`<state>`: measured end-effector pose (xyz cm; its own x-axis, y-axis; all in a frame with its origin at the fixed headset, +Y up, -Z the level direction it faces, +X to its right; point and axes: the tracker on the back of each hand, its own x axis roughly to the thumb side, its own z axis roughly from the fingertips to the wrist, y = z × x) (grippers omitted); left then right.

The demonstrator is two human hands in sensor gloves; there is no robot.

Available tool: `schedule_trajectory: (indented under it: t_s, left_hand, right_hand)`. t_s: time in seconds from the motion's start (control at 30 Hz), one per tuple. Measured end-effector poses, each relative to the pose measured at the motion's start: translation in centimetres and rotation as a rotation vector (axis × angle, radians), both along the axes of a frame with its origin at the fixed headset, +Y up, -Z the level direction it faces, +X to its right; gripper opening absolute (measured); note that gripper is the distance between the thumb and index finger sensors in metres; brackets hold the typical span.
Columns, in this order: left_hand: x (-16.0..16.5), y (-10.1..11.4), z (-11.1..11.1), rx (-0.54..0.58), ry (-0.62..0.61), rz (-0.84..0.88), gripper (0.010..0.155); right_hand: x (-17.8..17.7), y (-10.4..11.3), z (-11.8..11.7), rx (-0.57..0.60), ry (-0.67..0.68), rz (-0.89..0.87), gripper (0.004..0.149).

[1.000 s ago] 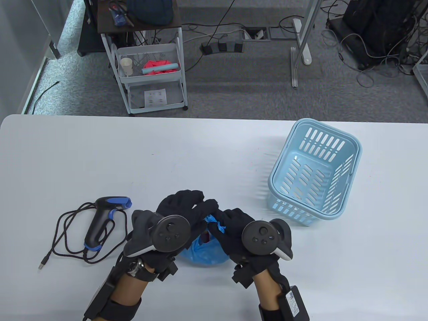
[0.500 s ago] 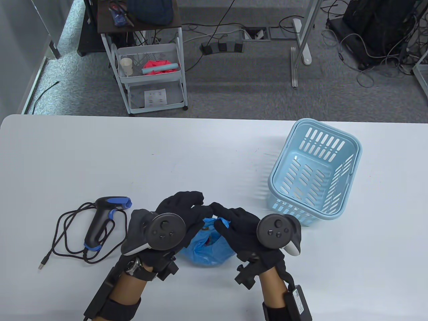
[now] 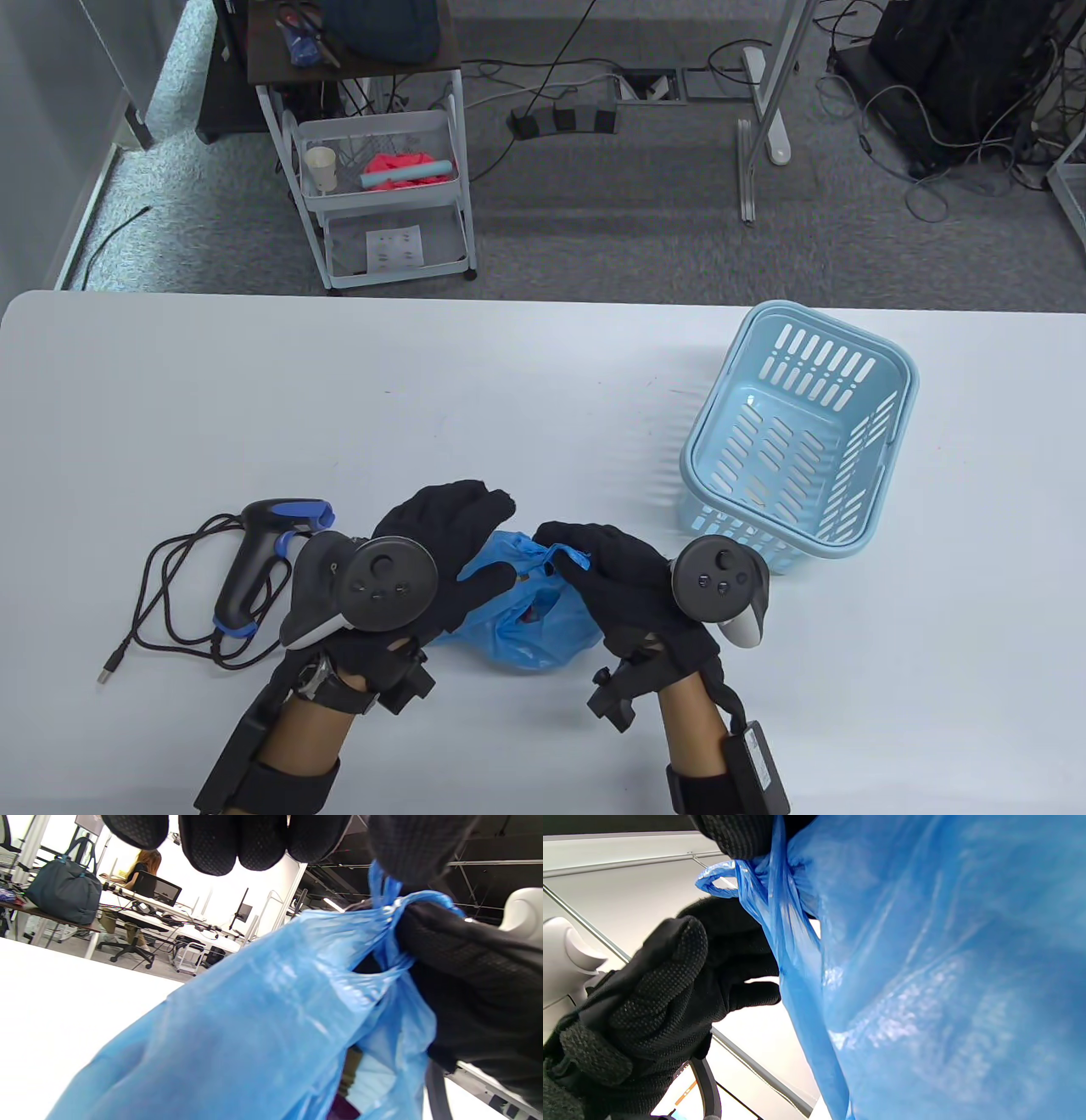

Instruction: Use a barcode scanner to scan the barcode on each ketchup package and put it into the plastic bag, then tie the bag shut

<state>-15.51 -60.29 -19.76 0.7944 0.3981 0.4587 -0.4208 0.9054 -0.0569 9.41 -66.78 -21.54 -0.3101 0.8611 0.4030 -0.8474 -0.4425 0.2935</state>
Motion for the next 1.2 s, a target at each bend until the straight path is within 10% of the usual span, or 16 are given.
schedule_trajectory:
  t_s: [0.4, 0.7, 1.2]
  left_hand:
    - [3.1, -3.2, -0.9, -0.146, -0.053, -0.153, 0.088]
    - [4.4, -4.1, -2.1, -0.174, -0.025, -0.088, 0.049]
    - [2.6, -4.5, -3.5, -0.4, -0.129, 0.091, 0.043]
  right_hand:
    - [-0.4, -0.1, 0.1, 0.001, 0.014, -0.005, 0.043]
    - [-0.2, 0.0, 0.0, -0.009, 0.086, -0.018, 0.043]
    - [-0.5, 0.2, 0.1, 0.022, 0.082, 0.087, 0.036]
